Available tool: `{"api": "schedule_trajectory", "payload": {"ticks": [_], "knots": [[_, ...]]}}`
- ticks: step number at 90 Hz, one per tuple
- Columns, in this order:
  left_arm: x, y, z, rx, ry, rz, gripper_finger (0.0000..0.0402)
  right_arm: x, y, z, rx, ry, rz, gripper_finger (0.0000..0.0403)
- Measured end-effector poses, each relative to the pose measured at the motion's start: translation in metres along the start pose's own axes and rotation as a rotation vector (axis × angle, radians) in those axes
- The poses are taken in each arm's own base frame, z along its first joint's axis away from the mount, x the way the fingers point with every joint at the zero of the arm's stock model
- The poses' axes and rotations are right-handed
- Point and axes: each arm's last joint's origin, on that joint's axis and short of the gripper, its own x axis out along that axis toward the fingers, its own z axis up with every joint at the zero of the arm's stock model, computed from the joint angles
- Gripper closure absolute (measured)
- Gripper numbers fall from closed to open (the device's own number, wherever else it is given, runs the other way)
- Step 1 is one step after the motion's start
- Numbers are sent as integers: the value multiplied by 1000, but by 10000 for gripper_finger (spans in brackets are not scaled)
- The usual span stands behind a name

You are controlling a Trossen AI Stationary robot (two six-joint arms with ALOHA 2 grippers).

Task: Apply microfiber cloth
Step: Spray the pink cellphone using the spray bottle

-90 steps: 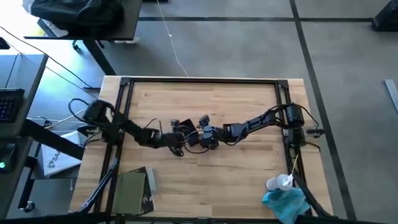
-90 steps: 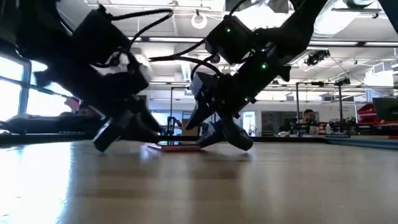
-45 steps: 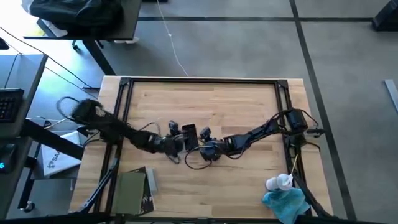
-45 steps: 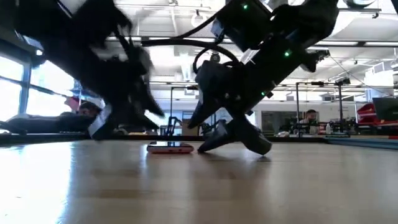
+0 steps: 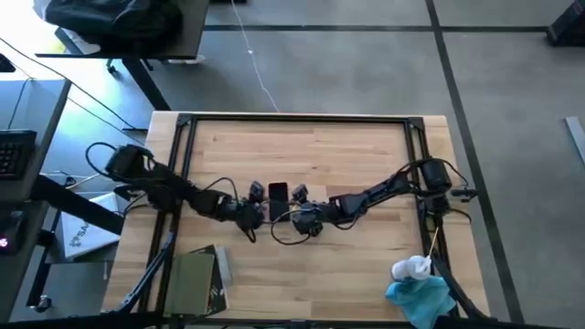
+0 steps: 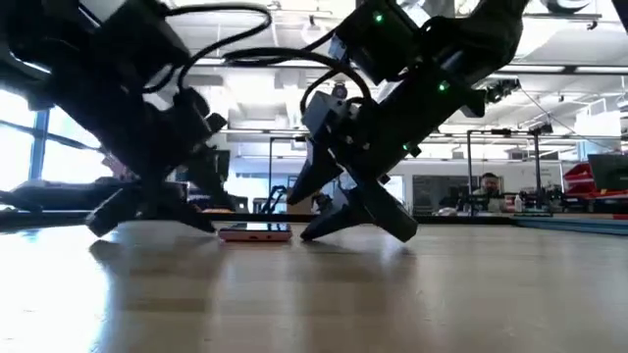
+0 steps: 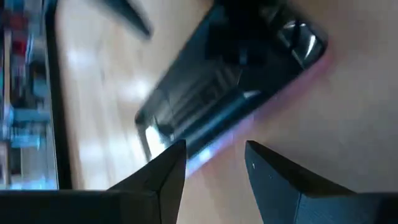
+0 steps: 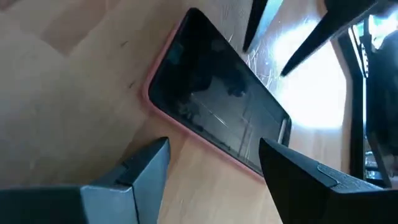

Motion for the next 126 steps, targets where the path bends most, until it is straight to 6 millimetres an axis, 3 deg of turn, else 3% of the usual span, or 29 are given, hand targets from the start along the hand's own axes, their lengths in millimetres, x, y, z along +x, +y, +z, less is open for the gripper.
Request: {"api": "schedule_trajectory", "payload": {"ticks": [15, 45, 73, 87, 98, 110, 117, 126], "knots": [[15, 5, 8, 44, -68, -41, 254, 3, 2, -1, 2, 11, -11, 181], [16, 11, 13, 15, -81, -38, 254, -4, 7, 14, -63, -35, -99, 197], [16, 13, 15, -11, -94, -20, 254, -4, 8, 16, -40, -64, -76, 318], [15, 20, 16, -214, -13, 162, 255, -6, 11, 21, -32, -77, -87, 386], [-2, 21, 17, -194, 100, 289, 255, -18, 10, 32, 6, -24, -133, 392], [-39, 26, 22, -266, 81, 359, 255, -54, -9, 51, 9, -5, -135, 399], [-60, 27, 17, -382, 41, 358, 255, -80, -27, 58, 63, -24, -157, 399], [-82, 31, 12, -625, -93, 343, 255, -106, -45, 53, 160, -26, -155, 400]]}}
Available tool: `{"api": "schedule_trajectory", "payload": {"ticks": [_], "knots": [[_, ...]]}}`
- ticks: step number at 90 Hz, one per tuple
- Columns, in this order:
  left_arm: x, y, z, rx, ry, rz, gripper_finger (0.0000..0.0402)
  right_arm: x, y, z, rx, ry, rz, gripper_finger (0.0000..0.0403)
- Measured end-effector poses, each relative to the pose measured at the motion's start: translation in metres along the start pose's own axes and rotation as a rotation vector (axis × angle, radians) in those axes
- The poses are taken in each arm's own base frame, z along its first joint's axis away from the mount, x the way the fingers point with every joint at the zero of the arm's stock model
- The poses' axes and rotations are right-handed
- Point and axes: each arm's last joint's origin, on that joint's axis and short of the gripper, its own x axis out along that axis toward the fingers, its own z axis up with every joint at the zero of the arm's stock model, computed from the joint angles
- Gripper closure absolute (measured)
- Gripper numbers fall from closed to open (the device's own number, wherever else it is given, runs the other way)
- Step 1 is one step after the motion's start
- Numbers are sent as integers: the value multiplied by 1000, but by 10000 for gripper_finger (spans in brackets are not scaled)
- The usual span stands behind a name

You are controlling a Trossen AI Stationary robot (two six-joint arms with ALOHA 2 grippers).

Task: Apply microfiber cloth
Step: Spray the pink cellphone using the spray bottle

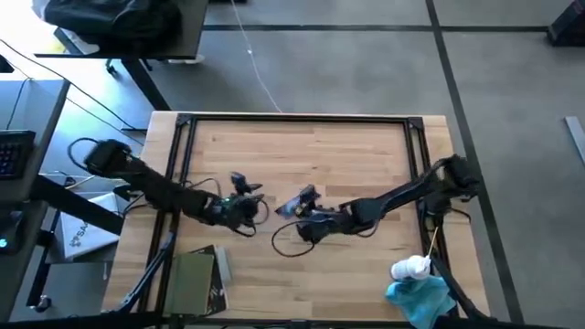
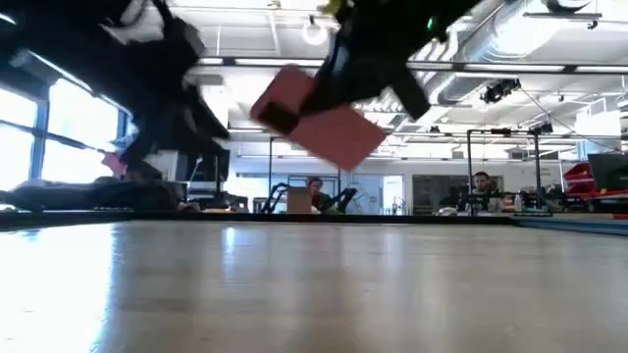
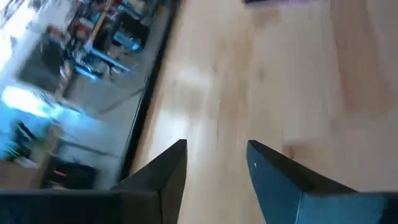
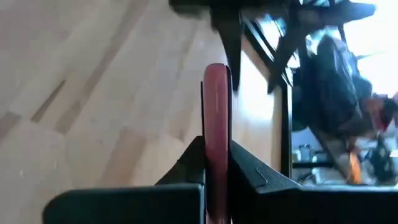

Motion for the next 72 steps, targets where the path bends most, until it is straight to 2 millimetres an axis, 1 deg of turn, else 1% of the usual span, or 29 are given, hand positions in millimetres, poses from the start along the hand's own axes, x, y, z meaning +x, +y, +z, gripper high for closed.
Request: {"api": "schedule_trajectory", "payload": {"ticks": [7, 15, 24, 31, 36, 44, 53, 63, 72], "knots": [[-8, 4, -4, -185, -97, -105, 255, -19, -22, -3, 113, -19, 15, 401], [-13, 6, -9, -365, -264, -203, 255, -35, -45, -9, 276, -54, 69, 401], [-17, 12, -18, -506, -433, -215, 255, -45, -62, -18, 437, -83, 179, 401], [-18, 19, -23, -583, -537, -208, 255, -50, -72, -20, 520, -130, 249, 402], [-17, 23, -23, -612, -599, -211, 255, -52, -76, -20, 550, -155, 277, 402], [-13, 29, -16, -627, -677, -234, 255, -50, -79, -19, 573, -183, 275, 402], [-2, 33, -4, -612, -742, -291, 255, -48, -86, -15, 599, -254, 261, 402], [9, 37, 16, -590, -810, -344, 255, -47, -92, -12, 629, -324, 250, 402], [17, 41, 33, -551, -886, -336, 255, -47, -97, -8, 645, -386, 231, 402]]}}
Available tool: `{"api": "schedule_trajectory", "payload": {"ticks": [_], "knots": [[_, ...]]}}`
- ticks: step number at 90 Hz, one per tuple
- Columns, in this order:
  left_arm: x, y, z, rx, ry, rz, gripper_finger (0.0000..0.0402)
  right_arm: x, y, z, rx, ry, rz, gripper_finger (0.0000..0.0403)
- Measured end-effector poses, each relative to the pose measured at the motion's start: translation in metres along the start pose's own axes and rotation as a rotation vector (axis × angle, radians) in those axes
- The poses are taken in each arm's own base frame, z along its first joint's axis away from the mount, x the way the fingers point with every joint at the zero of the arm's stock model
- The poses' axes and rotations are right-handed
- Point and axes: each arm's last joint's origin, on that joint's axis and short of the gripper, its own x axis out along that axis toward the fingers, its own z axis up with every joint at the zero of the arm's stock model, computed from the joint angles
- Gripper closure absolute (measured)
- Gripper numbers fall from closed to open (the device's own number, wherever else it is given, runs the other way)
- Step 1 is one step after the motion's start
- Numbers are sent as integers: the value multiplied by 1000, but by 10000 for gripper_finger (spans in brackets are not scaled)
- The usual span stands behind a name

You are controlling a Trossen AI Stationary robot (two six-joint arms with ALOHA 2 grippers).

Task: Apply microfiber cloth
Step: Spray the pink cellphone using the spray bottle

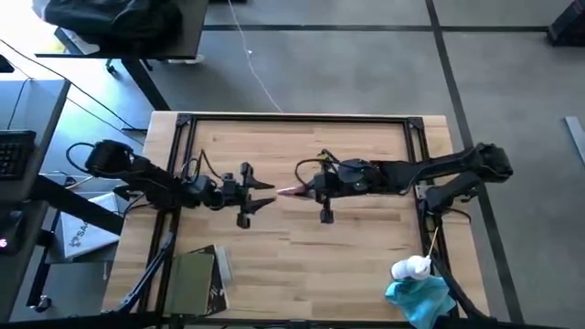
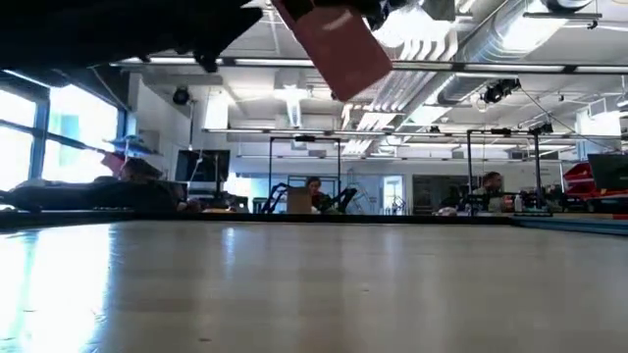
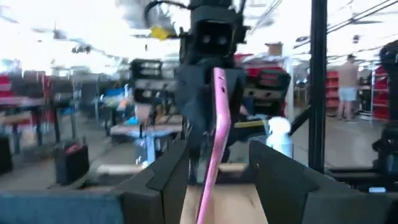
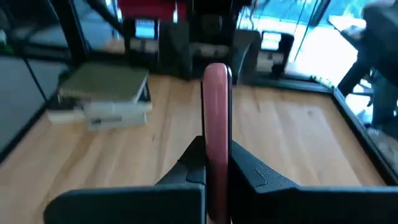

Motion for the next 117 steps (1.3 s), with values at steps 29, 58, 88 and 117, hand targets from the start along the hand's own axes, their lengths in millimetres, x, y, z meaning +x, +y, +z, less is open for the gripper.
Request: {"api": "schedule_trajectory", "payload": {"ticks": [29, 58, 88, 117], "knots": [[39, 4, 13, 49, -129, -51, 255, 0, -6, 8, 14, -89, -19, 402], [42, 10, 19, 32, -194, 12, 255, 0, -10, 12, 11, -126, -35, 402], [59, 9, 11, 35, -179, 27, 261, 0, -13, 13, 4, -139, -46, 402], [58, 10, 13, 51, -198, 49, 321, 0, -14, 12, 1, -126, -59, 403]]}}
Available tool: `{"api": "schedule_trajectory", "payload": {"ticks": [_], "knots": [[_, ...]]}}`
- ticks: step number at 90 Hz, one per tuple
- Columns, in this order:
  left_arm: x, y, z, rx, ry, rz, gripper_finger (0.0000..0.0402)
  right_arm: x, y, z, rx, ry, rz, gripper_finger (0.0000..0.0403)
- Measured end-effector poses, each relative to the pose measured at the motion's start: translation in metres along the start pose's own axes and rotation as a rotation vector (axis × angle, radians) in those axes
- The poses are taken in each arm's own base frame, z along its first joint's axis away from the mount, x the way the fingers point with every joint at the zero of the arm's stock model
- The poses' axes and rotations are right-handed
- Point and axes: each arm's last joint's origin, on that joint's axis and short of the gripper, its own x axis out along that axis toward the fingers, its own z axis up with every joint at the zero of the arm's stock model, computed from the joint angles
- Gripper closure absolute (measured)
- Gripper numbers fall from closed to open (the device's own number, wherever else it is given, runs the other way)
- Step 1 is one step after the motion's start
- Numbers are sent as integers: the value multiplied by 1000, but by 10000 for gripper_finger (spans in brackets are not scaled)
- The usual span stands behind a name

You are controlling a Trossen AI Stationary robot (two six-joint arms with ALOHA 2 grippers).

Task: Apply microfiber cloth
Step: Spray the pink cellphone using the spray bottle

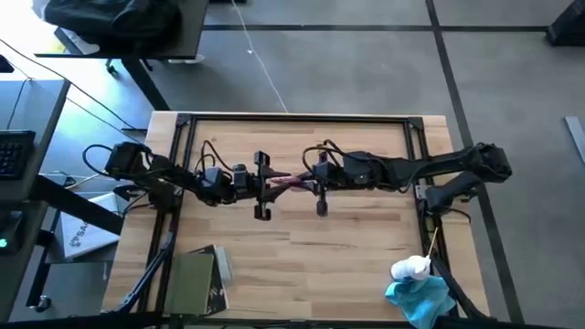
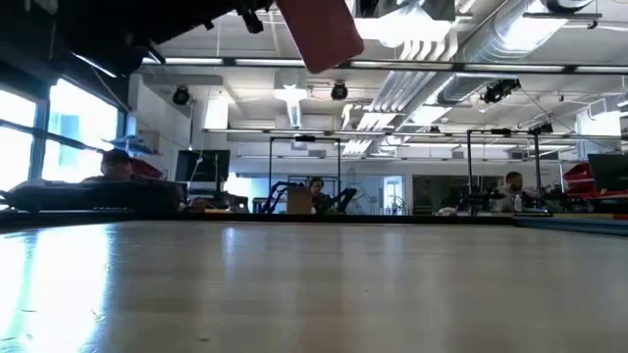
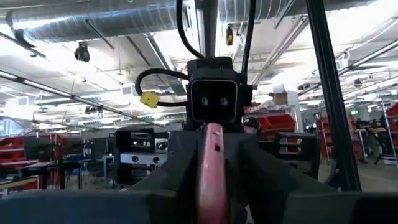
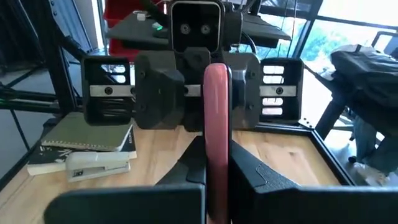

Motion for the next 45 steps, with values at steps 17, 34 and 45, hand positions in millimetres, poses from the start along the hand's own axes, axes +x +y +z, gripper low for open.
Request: {"api": "schedule_trajectory", "payload": {"ticks": [17, 34, 45], "knots": [[0, 0, 0, -1, 0, -3, 377, 0, 0, 0, -2, -3, 6, 403], [0, 0, 0, -22, 0, -2, 391, 0, 0, 0, 5, -4, 7, 397], [0, 0, 0, -26, -1, 0, 391, 0, 0, 1, 16, -8, 4, 389]]}}
